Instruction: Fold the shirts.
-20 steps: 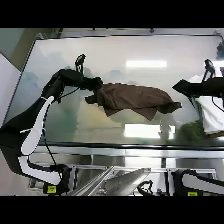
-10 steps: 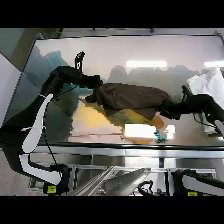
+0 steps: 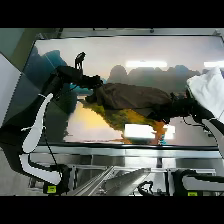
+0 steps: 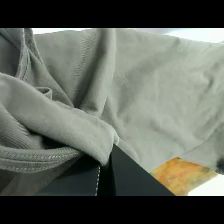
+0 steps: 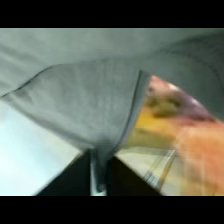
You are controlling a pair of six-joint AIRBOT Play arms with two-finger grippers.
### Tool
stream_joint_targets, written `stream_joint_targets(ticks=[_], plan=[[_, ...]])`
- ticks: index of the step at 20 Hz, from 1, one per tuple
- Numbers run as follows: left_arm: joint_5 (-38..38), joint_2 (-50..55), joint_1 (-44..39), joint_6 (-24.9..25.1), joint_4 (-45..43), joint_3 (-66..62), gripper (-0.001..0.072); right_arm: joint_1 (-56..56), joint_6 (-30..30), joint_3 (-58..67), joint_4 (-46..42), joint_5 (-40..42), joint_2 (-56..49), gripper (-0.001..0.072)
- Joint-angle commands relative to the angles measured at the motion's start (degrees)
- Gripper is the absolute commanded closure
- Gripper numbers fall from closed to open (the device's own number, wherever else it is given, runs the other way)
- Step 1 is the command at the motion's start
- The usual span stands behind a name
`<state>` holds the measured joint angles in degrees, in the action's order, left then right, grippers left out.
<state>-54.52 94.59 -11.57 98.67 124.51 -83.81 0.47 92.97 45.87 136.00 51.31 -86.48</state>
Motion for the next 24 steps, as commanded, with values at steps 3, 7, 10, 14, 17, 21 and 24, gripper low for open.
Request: stream_joint_targets(ticks=[3, 7, 10, 14, 17, 21, 24], plan=[[-1.1, -1.1, 0.2, 0.0, 0.0, -0.1, 0.0688, 0.2, 3.7, 5.2, 0.8, -1.7, 1.5, 0.0693], [-1.6, -12.2, 3.3, -0.2, 0.1, -0.1, 0.0688, -2.6, 5.9, 18.6, 0.7, 6.0, 15.8, 0.0694], [-1.1, -26.5, 7.6, -0.1, 0.0, -3.0, 0.0688, -9.2, 7.3, 35.2, 0.5, 6.3, 30.0, 0.0694], [-0.7, -41.8, 10.2, -0.1, 0.0, -15.4, 0.0688, -15.8, 7.8, 55.8, -5.2, 6.8, 40.5, 0.0694], [-1.0, -48.0, 10.2, -0.1, 0.0, -25.1, 0.0688, -16.1, 9.7, 64.1, -11.6, 6.7, 44.9, 0.0694], [-3.8, -50.4, 10.2, -0.2, -0.5, -32.5, 0.0688, -16.1, 9.7, 66.8, -15.9, 7.2, 46.1, 0.0694], [-8.8, -46.7, 10.2, -1.7, -0.5, -33.1, 0.0688, -16.1, 9.7, 66.7, -15.6, 11.0, 41.8, 0.0694]])
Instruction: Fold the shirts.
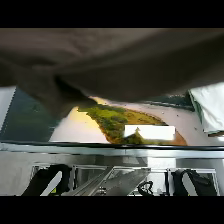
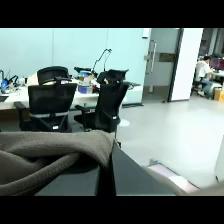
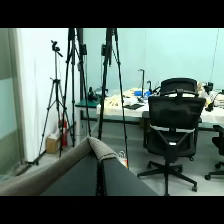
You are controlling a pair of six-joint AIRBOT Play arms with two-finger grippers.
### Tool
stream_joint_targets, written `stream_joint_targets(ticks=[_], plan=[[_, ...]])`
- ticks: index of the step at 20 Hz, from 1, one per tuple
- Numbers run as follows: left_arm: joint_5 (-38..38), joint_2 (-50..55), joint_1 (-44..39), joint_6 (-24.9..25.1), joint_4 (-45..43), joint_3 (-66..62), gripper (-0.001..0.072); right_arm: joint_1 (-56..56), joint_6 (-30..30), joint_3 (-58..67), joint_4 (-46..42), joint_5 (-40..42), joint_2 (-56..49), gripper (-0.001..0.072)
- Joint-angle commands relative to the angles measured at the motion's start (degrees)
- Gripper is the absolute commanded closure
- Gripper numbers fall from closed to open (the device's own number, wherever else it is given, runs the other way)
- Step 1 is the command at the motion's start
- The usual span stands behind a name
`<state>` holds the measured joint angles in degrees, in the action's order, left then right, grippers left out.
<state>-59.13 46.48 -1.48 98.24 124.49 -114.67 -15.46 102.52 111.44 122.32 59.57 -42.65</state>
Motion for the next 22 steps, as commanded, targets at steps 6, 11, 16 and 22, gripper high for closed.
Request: stream_joint_targets(ticks=[6, 11, 16, 22], plan=[[-10.8, 17.4, 0.1, -5.7, -0.2, 9.6, 0.0688, 1.4, 1.2, -8.5, 5.7, 10.9, -16.0, 0.0694], [-4.8, 34.0, -2.2, -1.9, -0.4, 28.4, 0.0688, 7.5, 5.4, -30.8, 5.2, 2.6, -28.6, 0.0693], [9.0, 54.7, -3.0, -0.7, 0.1, 35.4, 0.0688, 10.3, 5.7, -39.3, 8.4, -14.2, -48.9, 0.0693], [4.9, 63.9, -0.8, -0.7, 0.1, 18.8, 0.0688, 10.1, 5.7, -31.2, 11.4, -14.8, -55.9, 0.0688]])
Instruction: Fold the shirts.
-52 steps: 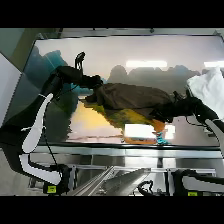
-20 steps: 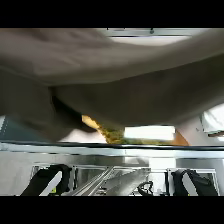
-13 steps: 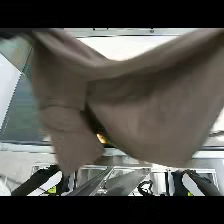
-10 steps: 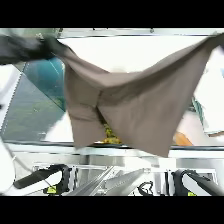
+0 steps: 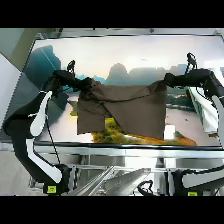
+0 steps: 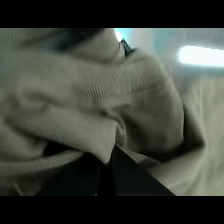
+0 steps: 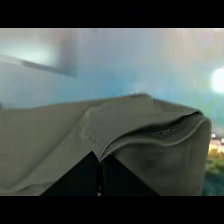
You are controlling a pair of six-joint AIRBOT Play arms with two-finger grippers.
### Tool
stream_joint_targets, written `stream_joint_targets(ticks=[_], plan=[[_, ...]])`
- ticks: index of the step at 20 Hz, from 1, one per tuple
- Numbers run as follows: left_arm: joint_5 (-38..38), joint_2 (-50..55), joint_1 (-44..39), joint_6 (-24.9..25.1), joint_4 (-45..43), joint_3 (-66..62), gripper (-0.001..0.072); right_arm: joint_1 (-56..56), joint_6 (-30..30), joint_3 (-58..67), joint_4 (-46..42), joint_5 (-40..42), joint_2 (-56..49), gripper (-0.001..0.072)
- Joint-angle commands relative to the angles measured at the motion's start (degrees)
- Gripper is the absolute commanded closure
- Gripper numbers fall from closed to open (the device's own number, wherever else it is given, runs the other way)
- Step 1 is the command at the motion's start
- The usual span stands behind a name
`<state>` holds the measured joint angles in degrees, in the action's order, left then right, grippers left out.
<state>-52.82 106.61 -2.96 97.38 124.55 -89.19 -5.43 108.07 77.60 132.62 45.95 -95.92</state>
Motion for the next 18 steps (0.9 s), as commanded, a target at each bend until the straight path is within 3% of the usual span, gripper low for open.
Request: stream_joint_targets(ticks=[1, 2, 3, 7, 10, 14, 18], plan=[[-3.3, 3.6, 1.0, 0.1, 0.0, -9.8, 0.0606, -0.3, 0.2, 3.7, 0.9, 0.2, -1.8, 0.0584], [-6.6, 3.6, 1.2, 0.1, -0.1, -13.4, 0.0154, -1.0, 0.1, 4.6, 0.5, 2.3, -0.8, 0.0403], [-9.8, 3.6, 1.9, -0.1, 0.0, -16.5, 0.0013, -2.2, -1.1, 5.4, -0.2, 5.4, 0.5, 0.0347], [-28.6, 2.8, 7.7, -0.8, 0.0, -28.0, 0.0014, -8.9, -3.7, 3.7, -3.6, 19.5, 8.1, 0.0348], [-36.3, -2.9, 14.3, 0.2, -0.6, -20.8, 0.0014, -14.1, -3.9, -6.8, -4.9, 21.6, 16.5, 0.0348], [-32.0, -11.9, 22.4, 5.9, -0.2, 3.5, 0.0014, -19.0, -3.9, -27.2, -6.1, 21.3, 27.5, 0.0348], [-26.9, -13.3, 26.3, 12.0, 1.3, 18.8, 0.0014, -18.1, -3.6, -39.3, -6.0, 21.0, 29.2, 0.0348]])
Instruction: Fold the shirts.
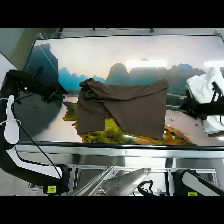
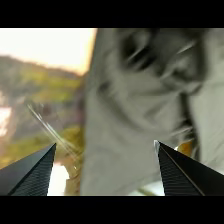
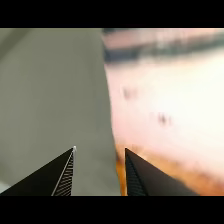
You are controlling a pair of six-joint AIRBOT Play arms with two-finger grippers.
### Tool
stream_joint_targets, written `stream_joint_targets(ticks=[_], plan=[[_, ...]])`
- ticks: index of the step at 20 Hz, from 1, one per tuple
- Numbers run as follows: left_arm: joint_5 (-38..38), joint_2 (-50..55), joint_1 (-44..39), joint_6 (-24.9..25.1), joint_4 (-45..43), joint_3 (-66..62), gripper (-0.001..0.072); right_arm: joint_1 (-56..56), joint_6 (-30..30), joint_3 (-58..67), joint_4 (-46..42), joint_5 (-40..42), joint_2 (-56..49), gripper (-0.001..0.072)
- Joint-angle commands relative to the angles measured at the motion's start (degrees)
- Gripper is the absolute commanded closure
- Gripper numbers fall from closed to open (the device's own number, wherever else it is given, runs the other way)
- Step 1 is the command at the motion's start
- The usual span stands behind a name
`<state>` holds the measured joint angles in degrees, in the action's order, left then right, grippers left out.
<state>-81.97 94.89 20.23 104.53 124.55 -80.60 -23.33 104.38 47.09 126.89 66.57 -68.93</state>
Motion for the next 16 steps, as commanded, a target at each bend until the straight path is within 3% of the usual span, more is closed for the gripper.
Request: stream_joint_targets(ticks=[1, 3, 13, 14, 15, 16], plan=[[2.6, -0.9, 3.5, 6.3, 3.4, 11.5, 0.0014, 0.6, 0.2, -10.8, -0.2, -0.2, 1.9, 0.0348], [4.3, 0.9, 3.4, 8.5, 7.6, 12.9, 0.0014, 2.3, 0.2, -13.5, 0.4, -1.3, 1.0, 0.0348], [3.1, 10.0, -3.2, 8.0, 7.5, 3.8, 0.0015, 14.0, 1.2, -15.5, 5.4, -4.7, -8.4, 0.0355], [3.1, 10.4, -3.7, 7.9, 7.5, 3.7, 0.0015, 14.4, 2.4, -15.5, 6.4, -5.1, -8.2, 0.0481], [3.4, 10.8, -3.9, 7.9, 7.5, 3.7, 0.0015, 14.4, 3.0, -15.4, 7.0, -5.3, -8.1, 0.0541], [4.2, 11.2, -4.2, 7.9, 7.4, 3.7, 0.0015, 14.4, 3.0, -15.4, 7.3, -5.4, -8.1, 0.0542]])
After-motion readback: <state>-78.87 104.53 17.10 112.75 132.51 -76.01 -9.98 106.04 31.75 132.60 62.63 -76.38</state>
